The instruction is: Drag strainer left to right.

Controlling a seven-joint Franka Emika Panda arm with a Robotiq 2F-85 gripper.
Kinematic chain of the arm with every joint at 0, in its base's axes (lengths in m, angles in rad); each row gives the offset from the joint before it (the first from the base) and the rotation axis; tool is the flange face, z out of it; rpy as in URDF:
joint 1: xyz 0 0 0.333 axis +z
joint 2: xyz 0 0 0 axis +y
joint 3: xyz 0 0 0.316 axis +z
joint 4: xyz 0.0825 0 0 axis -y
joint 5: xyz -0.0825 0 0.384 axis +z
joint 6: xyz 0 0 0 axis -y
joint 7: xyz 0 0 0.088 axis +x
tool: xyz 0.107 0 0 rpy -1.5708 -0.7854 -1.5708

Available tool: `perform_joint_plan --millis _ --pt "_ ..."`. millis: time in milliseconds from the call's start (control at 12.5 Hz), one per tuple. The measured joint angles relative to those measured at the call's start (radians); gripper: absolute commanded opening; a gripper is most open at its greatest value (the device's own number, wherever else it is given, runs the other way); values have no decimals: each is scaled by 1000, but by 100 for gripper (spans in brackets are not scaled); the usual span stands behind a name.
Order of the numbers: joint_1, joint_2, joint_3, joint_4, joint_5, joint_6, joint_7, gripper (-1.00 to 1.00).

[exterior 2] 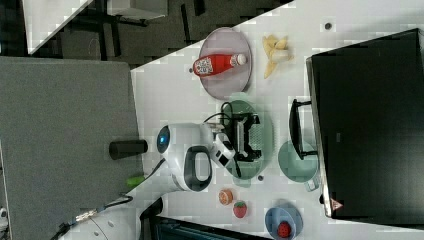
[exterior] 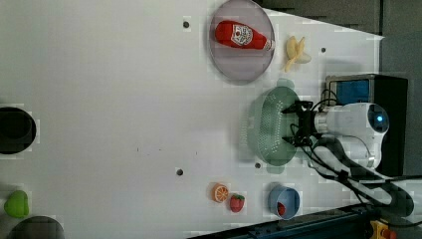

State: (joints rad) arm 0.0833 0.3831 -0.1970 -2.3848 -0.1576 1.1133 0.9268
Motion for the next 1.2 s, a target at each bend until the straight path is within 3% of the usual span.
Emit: perform_joint_plan --millis 320,640,800,1200 --pt "-22 -3 -46 -14 14 -11 -68 100" --pt "-54 -68 -16 -16 1 -55 -269 100" --pt "-50 -144 24 6 -27 -184 -377 100" --pt "-4 -457 66 72 97 -533 -611 100"
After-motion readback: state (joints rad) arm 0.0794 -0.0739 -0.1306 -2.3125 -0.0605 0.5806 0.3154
